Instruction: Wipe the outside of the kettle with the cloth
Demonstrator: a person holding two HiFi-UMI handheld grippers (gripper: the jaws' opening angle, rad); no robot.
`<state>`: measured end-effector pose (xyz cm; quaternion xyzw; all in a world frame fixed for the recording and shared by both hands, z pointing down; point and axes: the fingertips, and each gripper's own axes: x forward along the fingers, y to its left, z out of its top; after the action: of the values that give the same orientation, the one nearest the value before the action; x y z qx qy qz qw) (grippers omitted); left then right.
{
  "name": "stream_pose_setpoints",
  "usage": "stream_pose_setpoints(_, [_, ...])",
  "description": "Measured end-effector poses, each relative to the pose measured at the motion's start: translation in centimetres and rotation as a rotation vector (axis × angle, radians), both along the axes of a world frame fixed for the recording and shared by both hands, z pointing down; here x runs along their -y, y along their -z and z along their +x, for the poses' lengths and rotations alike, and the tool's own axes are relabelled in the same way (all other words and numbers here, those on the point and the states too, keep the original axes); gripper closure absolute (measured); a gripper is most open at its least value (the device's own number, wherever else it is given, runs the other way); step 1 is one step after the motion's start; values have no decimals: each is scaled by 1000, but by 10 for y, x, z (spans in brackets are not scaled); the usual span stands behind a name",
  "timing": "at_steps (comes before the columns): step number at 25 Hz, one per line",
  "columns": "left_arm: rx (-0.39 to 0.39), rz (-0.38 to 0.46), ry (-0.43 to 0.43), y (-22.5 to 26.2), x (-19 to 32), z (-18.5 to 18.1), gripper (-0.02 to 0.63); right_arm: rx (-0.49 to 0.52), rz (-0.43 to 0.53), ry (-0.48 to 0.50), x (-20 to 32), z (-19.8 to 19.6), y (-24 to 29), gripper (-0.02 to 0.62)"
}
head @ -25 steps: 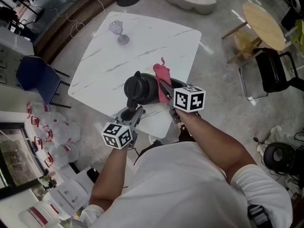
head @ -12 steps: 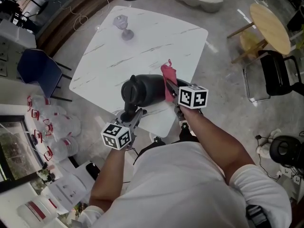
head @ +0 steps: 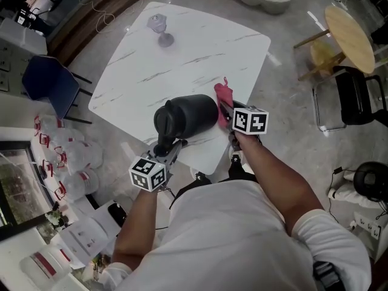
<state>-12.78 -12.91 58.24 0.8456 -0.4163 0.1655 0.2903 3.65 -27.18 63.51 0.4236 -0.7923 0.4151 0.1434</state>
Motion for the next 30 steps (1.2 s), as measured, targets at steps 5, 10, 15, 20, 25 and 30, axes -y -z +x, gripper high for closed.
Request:
stream_pose_setpoints(5, [58,2,-36,-8,-3,-3,512,-11,-5,-8,0,16,3,468])
stream_pose_setpoints(10, [128,27,-97,-10,-6,-1,512,50,57,29,3,21,43,468])
stream_pose_setpoints(15, [214,90,-184,-7,-5,5,512,155,129,218,-18,-5,108,466])
stream_pose_setpoints(20, [317,161,-287,-6,-6,10,512,212,171,414,-50,-38,157,466])
stream_pose_setpoints(25, [388,184,-347,-15,-12,12,512,185,204,507,-63,-68,170,466])
stream_pose_setpoints(30, [459,220,-407,-13,-12,17,512,182,223,538,-65,-81,169,468])
